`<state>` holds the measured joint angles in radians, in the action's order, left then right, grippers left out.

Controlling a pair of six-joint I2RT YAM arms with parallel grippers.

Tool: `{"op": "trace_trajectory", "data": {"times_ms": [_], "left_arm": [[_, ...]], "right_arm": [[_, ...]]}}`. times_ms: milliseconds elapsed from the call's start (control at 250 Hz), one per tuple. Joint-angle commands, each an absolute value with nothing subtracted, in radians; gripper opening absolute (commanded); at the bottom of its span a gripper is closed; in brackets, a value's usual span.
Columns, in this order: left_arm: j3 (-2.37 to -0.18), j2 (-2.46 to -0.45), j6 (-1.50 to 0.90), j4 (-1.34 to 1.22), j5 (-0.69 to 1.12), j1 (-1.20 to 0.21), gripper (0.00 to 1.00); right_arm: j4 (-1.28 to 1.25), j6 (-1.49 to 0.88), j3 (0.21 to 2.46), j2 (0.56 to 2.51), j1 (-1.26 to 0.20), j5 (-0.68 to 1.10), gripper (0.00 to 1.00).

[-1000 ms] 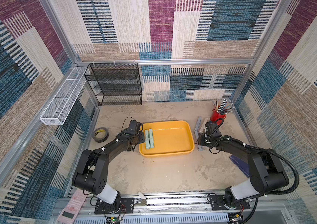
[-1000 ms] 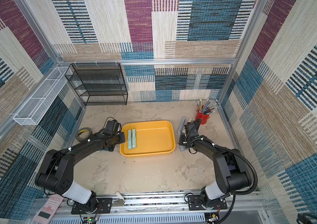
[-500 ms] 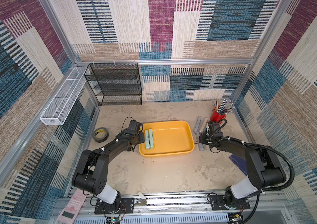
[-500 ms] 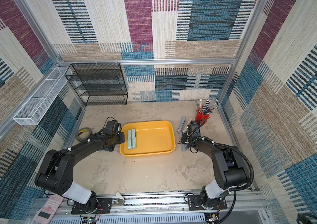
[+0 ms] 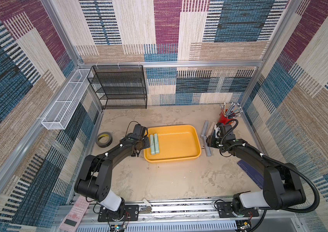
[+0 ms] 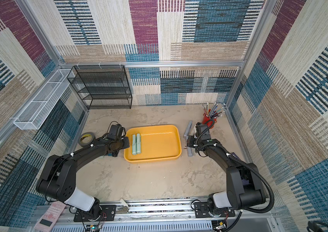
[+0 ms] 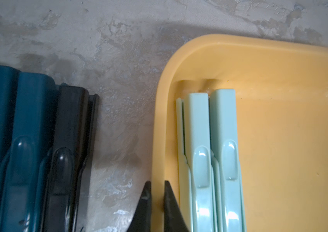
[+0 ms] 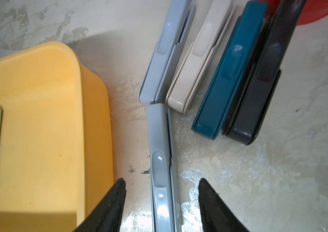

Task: Put the pruning pliers into the storage box
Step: Pick up the pruning pliers from the center of the board.

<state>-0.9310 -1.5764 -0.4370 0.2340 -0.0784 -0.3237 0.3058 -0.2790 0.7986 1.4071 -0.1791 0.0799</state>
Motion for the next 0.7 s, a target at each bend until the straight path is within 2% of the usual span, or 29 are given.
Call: {"op": "trace_trajectory", "data": {"times_ms": [0, 440, 696], "left_arm": [[-0.928, -1.58, -0.419, 0.235, -0.083, -0.323, 0.11], [-0.933, -1.58, -0.412, 0.239, -0.087, -0.324, 0.11], [-0.933, -1.574, -0.402, 0.247, -0.097, -0.323, 0.11]], "right_arm": [[0.32, -0.274, 0.77, 1.412, -0.179, 0.112, 0.61], [0.285, -0.285, 0.776, 1.563, -0.192, 0.137, 0.59], [0.277, -0.29, 0.779, 1.564, -0.205, 0.107, 0.46]]}}
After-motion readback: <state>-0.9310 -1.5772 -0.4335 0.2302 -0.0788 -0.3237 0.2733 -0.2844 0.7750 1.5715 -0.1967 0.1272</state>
